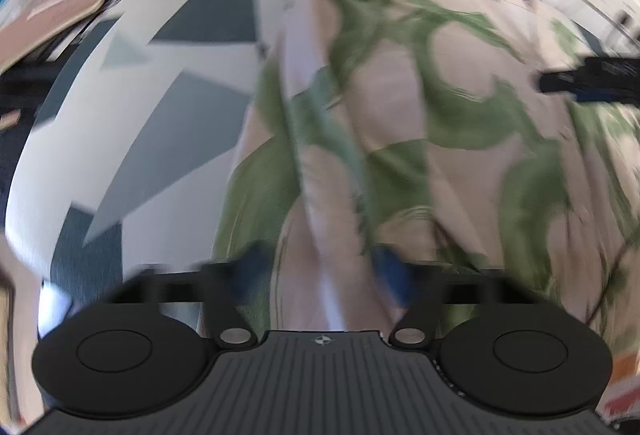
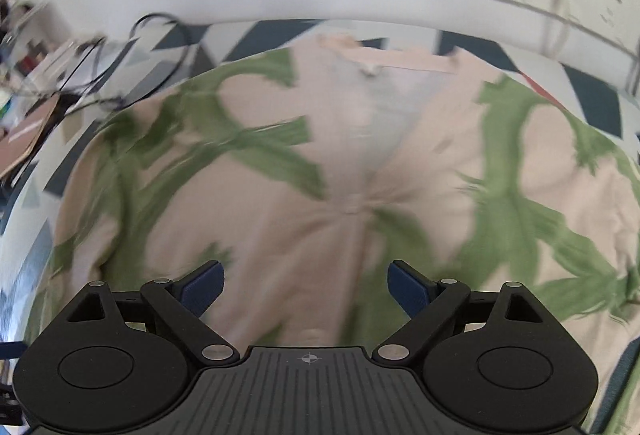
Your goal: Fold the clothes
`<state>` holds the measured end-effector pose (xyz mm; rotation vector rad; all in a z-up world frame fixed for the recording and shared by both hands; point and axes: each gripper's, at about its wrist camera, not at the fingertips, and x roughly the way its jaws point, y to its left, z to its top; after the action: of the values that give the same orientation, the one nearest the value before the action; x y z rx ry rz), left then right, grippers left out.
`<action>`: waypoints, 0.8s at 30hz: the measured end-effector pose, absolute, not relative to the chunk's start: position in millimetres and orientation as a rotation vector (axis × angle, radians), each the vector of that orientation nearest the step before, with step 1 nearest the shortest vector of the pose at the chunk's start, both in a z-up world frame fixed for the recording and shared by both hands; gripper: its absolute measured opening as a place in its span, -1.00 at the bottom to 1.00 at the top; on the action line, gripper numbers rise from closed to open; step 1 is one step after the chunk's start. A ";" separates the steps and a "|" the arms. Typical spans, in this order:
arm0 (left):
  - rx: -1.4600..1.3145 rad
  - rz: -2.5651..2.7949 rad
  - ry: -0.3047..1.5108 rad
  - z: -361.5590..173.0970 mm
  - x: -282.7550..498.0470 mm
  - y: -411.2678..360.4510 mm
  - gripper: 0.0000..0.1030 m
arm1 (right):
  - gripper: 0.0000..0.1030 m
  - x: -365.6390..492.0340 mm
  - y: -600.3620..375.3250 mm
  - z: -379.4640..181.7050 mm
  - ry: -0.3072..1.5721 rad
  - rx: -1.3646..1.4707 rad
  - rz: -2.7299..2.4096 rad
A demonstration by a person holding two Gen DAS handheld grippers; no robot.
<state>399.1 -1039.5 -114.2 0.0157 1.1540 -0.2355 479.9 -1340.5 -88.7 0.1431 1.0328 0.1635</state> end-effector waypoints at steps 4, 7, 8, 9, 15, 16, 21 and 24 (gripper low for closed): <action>-0.028 -0.237 1.135 -102.9 399.2 -1023.2 -0.91 | 0.71 477.3 -1311.2 -94.2 1.048 0.100 0.170; -0.045 -0.146 1.093 -89.7 403.1 -997.9 -0.94 | 0.71 477.1 -1302.4 -103.3 1.072 0.087 0.135; -0.071 -0.124 1.085 -85.8 405.4 -986.3 -0.94 | 0.71 477.2 -1301.4 -107.1 1.086 0.096 0.124; -0.101 -0.107 1.079 -83.1 407.4 -975.5 -0.94 | 0.72 476.6 -1300.7 -109.3 1.088 0.098 0.118; -0.157 -0.212 1.129 -76.5 411.1 -977.8 0.39 | 0.80 472.0 -1294.7 -114.9 1.070 0.061 0.102; -0.143 -0.247 1.129 -77.6 410.0 -986.7 0.36 | 0.82 471.8 -1292.7 -115.8 1.068 0.052 0.097; -0.106 -0.314 1.164 -92.7 414.2 -1017.5 -0.54 | 0.91 475.0 -1284.4 -118.4 1.069 0.056 0.059; -0.119 -0.345 1.179 -97.7 414.5 -1020.6 -0.93 | 0.97 476.2 -1281.6 -120.0 1.068 0.048 0.058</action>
<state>414.5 -1020.6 -97.7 -0.1188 1.1789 -0.3450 476.2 -1281.6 -120.0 0.0476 1.0676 0.0579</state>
